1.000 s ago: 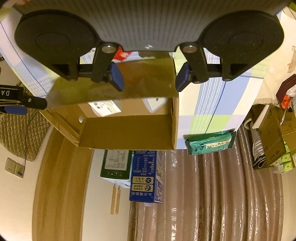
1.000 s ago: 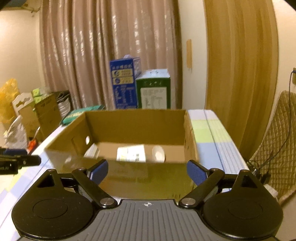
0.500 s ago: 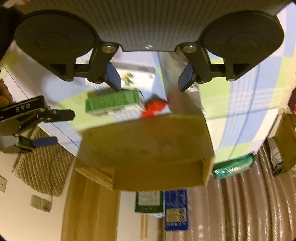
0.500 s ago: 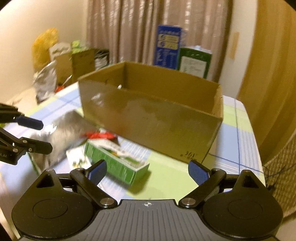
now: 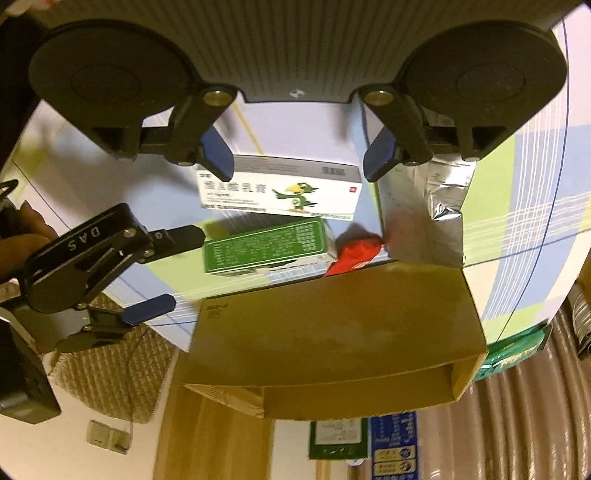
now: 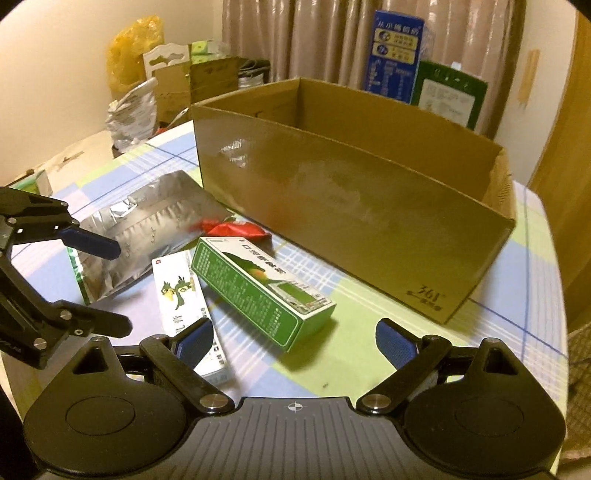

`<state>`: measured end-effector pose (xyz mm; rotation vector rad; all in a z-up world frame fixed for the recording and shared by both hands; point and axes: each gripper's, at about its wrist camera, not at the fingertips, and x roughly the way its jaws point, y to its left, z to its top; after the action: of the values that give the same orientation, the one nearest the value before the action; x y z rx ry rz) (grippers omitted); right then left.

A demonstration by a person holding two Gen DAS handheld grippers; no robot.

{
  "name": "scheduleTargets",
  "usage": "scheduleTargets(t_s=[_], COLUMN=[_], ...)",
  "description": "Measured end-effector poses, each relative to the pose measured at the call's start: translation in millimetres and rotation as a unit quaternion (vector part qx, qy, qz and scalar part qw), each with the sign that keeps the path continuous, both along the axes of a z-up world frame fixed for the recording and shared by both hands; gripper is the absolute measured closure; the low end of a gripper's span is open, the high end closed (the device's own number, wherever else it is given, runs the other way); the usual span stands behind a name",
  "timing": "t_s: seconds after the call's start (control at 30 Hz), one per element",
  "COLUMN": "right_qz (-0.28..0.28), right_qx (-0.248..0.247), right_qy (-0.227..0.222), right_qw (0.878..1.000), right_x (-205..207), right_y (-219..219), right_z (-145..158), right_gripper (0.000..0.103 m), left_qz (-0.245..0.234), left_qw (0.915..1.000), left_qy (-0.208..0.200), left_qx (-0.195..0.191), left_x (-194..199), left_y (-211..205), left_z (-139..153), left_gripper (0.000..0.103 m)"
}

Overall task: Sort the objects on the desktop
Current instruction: 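Move both tools back toward the remaining items on the table, then grasp the green mouth-spray box with the right gripper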

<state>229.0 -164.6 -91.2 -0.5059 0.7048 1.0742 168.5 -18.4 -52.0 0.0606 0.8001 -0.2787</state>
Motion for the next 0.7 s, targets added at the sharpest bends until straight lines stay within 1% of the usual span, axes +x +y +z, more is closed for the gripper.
scheduleTargets(t_s=[0.13, 0.27, 0.3, 0.43, 0.53, 0.57, 0.63, 0.67, 0.7], right_qz=[0.011, 0.023, 0.029, 0.054, 0.065, 0.069, 0.074, 0.072, 0.072], right_qx=[-0.007, -0.006, -0.006, -0.009, -0.015, -0.018, -0.026, -0.029, -0.030], right_qy=[-0.001, 0.012, 0.016, 0.040, 0.057, 0.062, 0.076, 0.074, 0.071], right_qw=[1.000, 1.000, 0.999, 0.998, 0.996, 0.996, 0.994, 0.994, 0.994], right_x=[11, 25, 29, 44, 50, 51, 52, 51, 49], right_y=[13, 24, 27, 41, 46, 48, 49, 48, 46], right_z=[-5, -10, -12, -22, -29, -32, -36, -36, -35], right_gripper=[0.011, 0.011, 0.011, 0.011, 0.013, 0.014, 0.032, 0.034, 0.038], left_qz=[0.012, 0.008, 0.005, -0.006, -0.011, -0.010, -0.008, -0.006, -0.004], left_qw=[0.9998, 0.9984, 0.9982, 0.9985, 0.9982, 0.9981, 0.9980, 0.9980, 0.9980], left_qy=[0.011, 0.037, 0.041, 0.047, 0.054, 0.055, 0.057, 0.057, 0.057], left_qx=[-0.009, -0.043, -0.044, -0.025, -0.022, -0.023, -0.026, -0.027, -0.028], left_x=[14, 25, 26, 29, 31, 32, 33, 34, 35], left_y=[3, 4, 3, -4, -6, -6, -6, -6, -6], left_z=[-7, -11, -12, -16, -22, -24, -26, -27, -29], left_gripper=[0.029, 0.029, 0.029, 0.029, 0.029, 0.028, 0.028, 0.028, 0.028])
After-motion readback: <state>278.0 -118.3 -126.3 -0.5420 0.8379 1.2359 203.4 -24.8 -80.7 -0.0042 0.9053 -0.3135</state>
